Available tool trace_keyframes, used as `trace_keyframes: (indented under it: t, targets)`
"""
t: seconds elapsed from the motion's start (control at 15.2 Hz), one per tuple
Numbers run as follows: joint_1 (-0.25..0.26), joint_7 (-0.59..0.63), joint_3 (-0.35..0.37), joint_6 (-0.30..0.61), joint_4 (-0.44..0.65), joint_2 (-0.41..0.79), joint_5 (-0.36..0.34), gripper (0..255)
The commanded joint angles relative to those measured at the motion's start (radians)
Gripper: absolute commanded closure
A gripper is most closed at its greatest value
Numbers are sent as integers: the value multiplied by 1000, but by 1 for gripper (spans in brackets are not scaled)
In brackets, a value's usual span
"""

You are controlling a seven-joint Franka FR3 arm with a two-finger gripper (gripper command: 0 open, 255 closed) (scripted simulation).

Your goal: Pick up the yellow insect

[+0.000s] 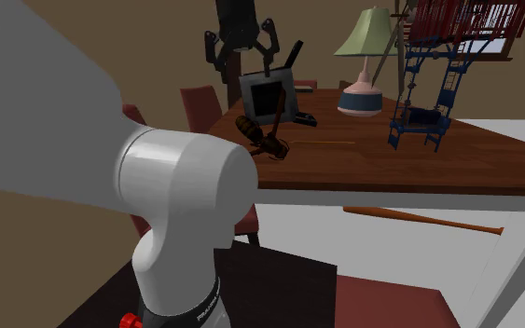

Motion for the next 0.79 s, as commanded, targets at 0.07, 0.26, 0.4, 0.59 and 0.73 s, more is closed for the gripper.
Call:
trace_keyframes:
  t: [0.07, 0.26, 0.4, 0.59, 0.73]
  targets:
    - [15, -50, -20, 32, -4, 29, -1, 0]
    - [65, -200, -76, 122, -8, 123, 1, 0]
    - [97, -302, -109, 177, -3, 190, 9, 0]
    - [148, -456, -150, 250, 14, 295, 32, 0]
    - [153, -474, -154, 271, 5, 309, 35, 0]
